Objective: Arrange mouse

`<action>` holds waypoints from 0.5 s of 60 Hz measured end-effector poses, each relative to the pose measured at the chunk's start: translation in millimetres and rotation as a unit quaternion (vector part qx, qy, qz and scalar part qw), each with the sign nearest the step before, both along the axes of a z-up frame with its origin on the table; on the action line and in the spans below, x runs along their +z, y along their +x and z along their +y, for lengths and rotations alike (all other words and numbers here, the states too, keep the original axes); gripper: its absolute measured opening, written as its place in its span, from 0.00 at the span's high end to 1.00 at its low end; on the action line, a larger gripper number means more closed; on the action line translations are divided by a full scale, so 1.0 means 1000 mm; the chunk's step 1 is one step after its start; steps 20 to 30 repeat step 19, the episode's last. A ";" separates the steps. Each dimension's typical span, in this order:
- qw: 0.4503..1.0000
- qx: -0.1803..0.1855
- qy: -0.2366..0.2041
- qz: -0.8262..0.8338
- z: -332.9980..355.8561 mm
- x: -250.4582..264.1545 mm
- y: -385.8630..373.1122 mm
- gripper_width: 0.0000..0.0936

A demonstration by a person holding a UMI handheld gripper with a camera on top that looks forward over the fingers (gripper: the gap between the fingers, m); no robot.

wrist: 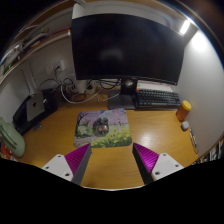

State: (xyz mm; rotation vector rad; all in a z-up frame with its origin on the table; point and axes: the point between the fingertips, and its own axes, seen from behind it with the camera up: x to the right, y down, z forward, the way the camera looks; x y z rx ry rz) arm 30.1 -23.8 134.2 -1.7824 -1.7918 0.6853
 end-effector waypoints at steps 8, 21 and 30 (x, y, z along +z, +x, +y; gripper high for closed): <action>1.000 -0.004 0.006 0.010 0.012 0.015 0.011 0.09; 1.000 -0.012 0.019 0.013 0.031 0.015 0.014 0.09; 1.000 -0.012 0.019 0.013 0.031 0.015 0.014 0.09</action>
